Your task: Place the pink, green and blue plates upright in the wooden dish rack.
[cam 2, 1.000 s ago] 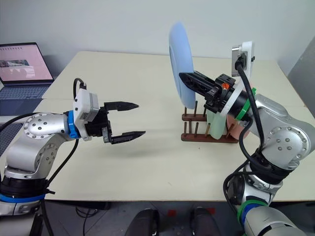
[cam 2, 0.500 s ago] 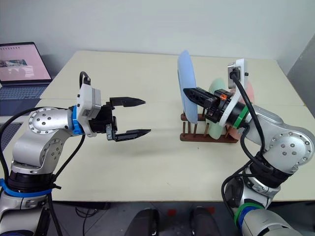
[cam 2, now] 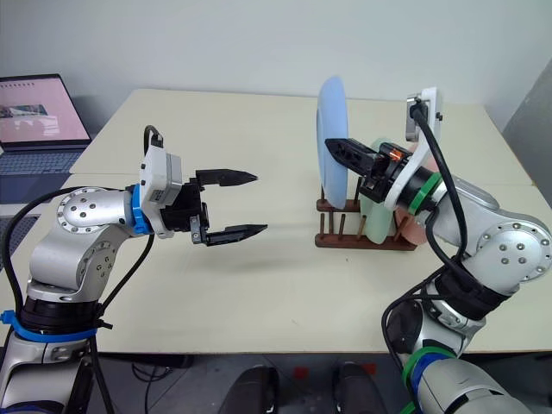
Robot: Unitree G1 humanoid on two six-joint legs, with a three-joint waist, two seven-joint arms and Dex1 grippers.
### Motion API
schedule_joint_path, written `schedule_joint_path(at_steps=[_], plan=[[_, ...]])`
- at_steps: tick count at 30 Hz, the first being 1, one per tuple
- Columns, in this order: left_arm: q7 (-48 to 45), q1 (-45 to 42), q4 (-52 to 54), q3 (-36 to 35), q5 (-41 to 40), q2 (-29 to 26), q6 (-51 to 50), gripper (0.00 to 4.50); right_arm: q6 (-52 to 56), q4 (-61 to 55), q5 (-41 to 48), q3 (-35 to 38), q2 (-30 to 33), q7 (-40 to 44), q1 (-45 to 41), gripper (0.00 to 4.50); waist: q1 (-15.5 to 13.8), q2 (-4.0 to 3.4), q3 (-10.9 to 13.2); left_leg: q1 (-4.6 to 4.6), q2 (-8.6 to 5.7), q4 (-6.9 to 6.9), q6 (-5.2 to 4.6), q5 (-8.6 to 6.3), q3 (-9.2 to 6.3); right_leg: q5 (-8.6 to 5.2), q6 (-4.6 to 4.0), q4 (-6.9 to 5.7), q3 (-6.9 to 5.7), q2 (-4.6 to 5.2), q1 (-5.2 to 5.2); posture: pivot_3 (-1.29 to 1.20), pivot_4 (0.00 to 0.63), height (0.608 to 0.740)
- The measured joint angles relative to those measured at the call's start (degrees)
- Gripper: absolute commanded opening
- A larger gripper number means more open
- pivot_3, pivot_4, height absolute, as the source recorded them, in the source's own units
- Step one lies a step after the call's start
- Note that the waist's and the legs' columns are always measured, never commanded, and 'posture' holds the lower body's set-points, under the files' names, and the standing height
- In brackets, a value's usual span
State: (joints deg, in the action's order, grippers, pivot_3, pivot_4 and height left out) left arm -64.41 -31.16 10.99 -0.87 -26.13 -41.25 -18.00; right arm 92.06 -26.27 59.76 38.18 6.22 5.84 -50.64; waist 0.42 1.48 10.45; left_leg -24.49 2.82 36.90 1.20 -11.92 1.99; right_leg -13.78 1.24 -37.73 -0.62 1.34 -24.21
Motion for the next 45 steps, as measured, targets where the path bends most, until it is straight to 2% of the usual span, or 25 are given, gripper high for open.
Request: schedule_joint_path(at_steps=[17,21,29,35,45], plan=[[0.0,0.0,-0.8,0.6,0.8,1.3,1.4,4.48,-2.4,2.2,15.2,-1.2,-0.1,-18.4,3.6,0.00,0.0,0.00,0.0,-0.02,0.02,0.00,0.00,0.00,-0.02,-0.02,0.04,0.04,0.00,-0.02,0.02,0.00,0.150,0.740],[0.0,0.0,-0.9,0.6,1.1,1.5,2.0,4.48,-7.8,4.8,23.8,-4.9,4.0,-25.2,5.0,0.00,0.0,0.00,0.0,-0.03,0.01,0.01,-0.01,0.00,-0.01,-0.05,0.08,0.04,0.02,-0.02,0.01,0.00,0.150,0.740],[0.0,-0.2,-1.5,0.7,1.5,2.1,2.3,4.48,-23.7,6.3,43.8,-17.2,17.7,-36.6,9.9,0.00,0.0,0.00,0.0,-0.12,0.02,0.01,-0.01,0.00,-0.04,-0.11,0.17,0.11,0.05,-0.02,0.00,0.00,0.150,0.740],[0.0,-0.3,-1.8,0.9,1.8,2.3,2.4,4.48,-31.5,4.8,49.7,-22.8,24.2,-38.2,11.8,0.00,0.0,0.01,0.0,-0.16,0.03,0.03,-0.01,0.00,-0.08,-0.12,0.19,0.12,0.06,-0.02,0.00,0.00,0.150,0.740],[0.0,-0.3,-1.8,1.1,2.2,2.4,2.7,4.48,-36.4,3.9,50.1,-25.9,30.9,-31.6,12.8,0.00,-0.1,0.01,0.0,-0.17,0.04,0.04,-0.01,0.00,-0.09,-0.13,0.19,0.14,0.06,-0.02,0.00,0.00,0.150,0.740]])
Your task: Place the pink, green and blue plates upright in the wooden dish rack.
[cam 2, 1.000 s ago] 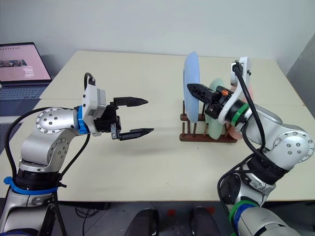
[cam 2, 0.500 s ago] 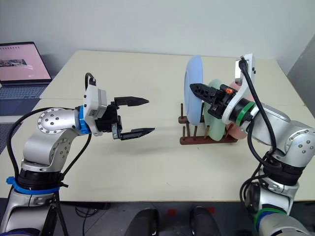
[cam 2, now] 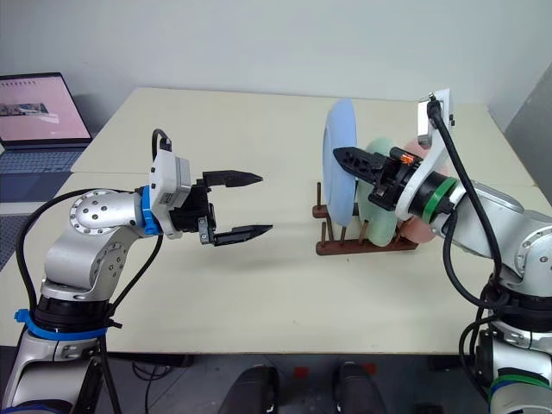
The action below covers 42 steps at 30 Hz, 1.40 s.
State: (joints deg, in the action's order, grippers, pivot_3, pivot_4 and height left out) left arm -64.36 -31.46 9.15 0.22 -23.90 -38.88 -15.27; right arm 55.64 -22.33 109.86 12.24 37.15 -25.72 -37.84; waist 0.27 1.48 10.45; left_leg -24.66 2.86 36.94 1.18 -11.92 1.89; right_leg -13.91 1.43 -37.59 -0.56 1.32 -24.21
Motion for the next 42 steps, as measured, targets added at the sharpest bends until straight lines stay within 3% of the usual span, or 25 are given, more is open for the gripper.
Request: schedule_joint_path(at_steps=[19,22,27,33,36,39,42], plan=[[-2.5,0.1,2.6,0.0,-4.6,-0.8,-4.4,4.48,-3.8,0.0,-0.5,-5.4,1.4,1.9,3.5,0.00,-0.1,0.00,0.0,0.00,0.02,0.02,0.00,0.00,0.00,0.00,0.00,-0.01,0.01,-0.02,0.00,0.00,0.150,0.740],[-2.5,0.1,2.6,0.0,-4.6,-0.8,-4.4,4.50,-4.1,0.2,-2.0,-6.3,1.2,1.8,3.5,0.75,-0.1,0.00,0.0,0.00,0.02,0.02,0.00,0.00,-0.01,0.00,-0.01,-0.01,0.01,-0.02,0.00,0.00,0.150,0.740],[-2.3,0.1,2.6,0.0,-4.6,-0.8,-4.4,4.50,-4.1,0.2,-5.2,-6.3,3.1,2.2,1.9,2.51,-0.1,0.00,0.0,0.00,0.01,0.02,0.00,0.00,0.01,0.00,-0.01,0.00,0.00,-0.02,-0.01,0.00,0.150,0.740],[-1.4,0.1,2.5,0.0,-4.3,-0.8,-4.4,4.50,-3.3,0.9,-10.2,-5.0,10.4,7.9,-3.3,4.45,-0.2,0.00,0.0,-0.01,0.02,0.02,0.00,0.00,0.02,-0.01,-0.02,0.00,-0.01,-0.02,-0.04,0.00,0.150,0.740],[-1.0,0.1,2.3,0.0,-3.5,-1.2,-4.4,4.50,-1.7,1.2,-16.3,-3.5,17.6,16.7,-3.6,4.45,-0.4,-0.01,0.0,-0.05,0.01,-0.01,0.00,0.00,0.02,-0.01,-0.02,0.10,-0.02,0.00,-0.05,0.00,0.150,0.740],[0.3,0.5,1.5,0.1,0.0,-4.8,-4.4,4.50,-2.6,0.1,-32.0,-2.2,32.8,35.7,3.6,4.45,-0.7,-0.01,0.0,-0.10,0.04,-0.10,-0.06,-0.04,0.00,-0.01,-0.03,0.43,-0.06,-0.01,-0.02,0.00,0.150,0.740],[1.3,1.3,0.2,0.2,3.0,-7.4,-4.5,4.50,-8.9,1.7,-45.9,0.9,39.9,53.1,12.0,4.45,-0.6,-0.02,0.0,-0.10,0.06,-0.07,-0.17,-0.11,0.10,-0.01,-0.01,0.52,-0.06,-0.01,0.00,0.00,0.150,0.740]])
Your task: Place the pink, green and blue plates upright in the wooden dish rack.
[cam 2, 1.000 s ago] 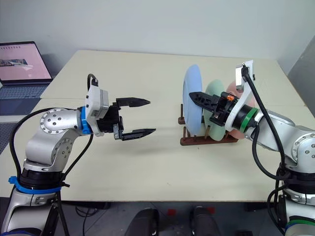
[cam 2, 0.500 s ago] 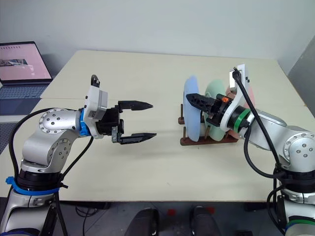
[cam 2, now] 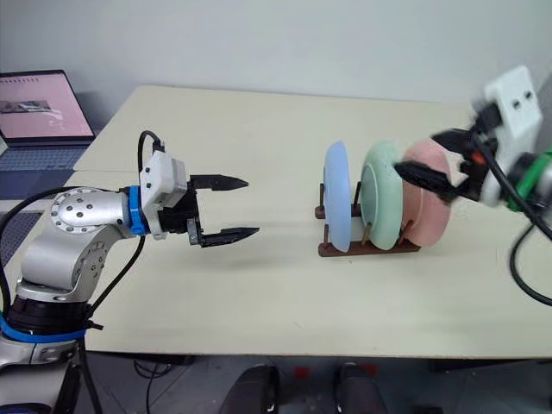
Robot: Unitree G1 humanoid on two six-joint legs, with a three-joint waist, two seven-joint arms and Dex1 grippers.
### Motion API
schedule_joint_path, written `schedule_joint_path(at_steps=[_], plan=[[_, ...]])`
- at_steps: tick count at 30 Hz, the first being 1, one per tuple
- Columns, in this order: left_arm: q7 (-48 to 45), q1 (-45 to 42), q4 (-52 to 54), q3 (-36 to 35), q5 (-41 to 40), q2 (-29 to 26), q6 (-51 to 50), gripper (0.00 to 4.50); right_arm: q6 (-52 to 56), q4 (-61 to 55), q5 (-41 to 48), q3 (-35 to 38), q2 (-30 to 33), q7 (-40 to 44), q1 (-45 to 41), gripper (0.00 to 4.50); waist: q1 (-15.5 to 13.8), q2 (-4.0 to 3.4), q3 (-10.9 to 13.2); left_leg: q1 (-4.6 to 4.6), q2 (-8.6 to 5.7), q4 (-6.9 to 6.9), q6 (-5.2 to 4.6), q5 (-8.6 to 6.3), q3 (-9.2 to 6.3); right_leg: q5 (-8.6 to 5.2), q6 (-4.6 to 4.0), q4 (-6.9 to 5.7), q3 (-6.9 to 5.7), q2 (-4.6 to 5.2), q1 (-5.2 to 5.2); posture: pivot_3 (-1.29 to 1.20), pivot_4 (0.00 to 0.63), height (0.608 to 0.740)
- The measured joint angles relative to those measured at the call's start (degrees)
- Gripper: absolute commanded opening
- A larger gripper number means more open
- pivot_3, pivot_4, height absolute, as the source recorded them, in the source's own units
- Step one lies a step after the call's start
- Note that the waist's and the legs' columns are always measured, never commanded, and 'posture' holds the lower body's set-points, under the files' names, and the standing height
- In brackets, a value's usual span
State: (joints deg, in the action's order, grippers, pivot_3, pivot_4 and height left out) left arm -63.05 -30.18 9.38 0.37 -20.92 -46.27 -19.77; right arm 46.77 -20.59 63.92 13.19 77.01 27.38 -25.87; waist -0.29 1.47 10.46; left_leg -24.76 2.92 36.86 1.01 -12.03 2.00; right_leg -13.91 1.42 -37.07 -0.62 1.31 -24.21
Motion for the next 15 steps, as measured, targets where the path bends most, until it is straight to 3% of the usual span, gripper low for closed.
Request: schedule_joint_path(at_steps=[4,8,11,15], plan=[[0.5,4.9,1.4,-1.4,1.3,-4.5,-1.1,4.50,-8.7,3.9,-12.7,10.5,2.4,21.8,12.4,4.45,0.5,-0.02,0.0,0.08,0.05,-0.01,-0.02,-0.02,0.02,0.01,0.03,-0.01,0.05,-0.01,-0.03,0.00,0.150,0.740],[1.3,9.8,1.9,-5.7,2.2,-8.7,-1.7,4.50,-15.3,9.1,-25.5,18.6,4.1,36.8,21.5,4.45,0.3,-0.03,0.0,0.12,0.16,0.02,-0.01,-0.02,0.13,-0.01,-0.01,-0.05,-0.06,-0.02,0.01,0.00,0.150,0.740],[1.5,14.7,2.3,-8.4,3.5,-11.1,-1.2,4.50,-20.9,13.3,-33.1,19.7,5.5,45.6,25.2,4.45,0.4,-0.07,0.0,0.27,0.55,0.05,0.00,-0.02,0.33,-0.13,-0.26,-0.04,0.02,-0.02,0.08,0.00,0.150,0.740],[2.5,19.0,2.3,-9.9,4.7,-11.5,0.0,4.50,-27.1,19.8,-37.5,16.9,5.8,49.6,22.3,4.45,0.4,-0.07,0.0,0.37,0.64,0.09,0.01,-0.02,0.57,0.01,-0.41,-0.04,0.10,0.03,0.06,0.00,0.150,0.740]])
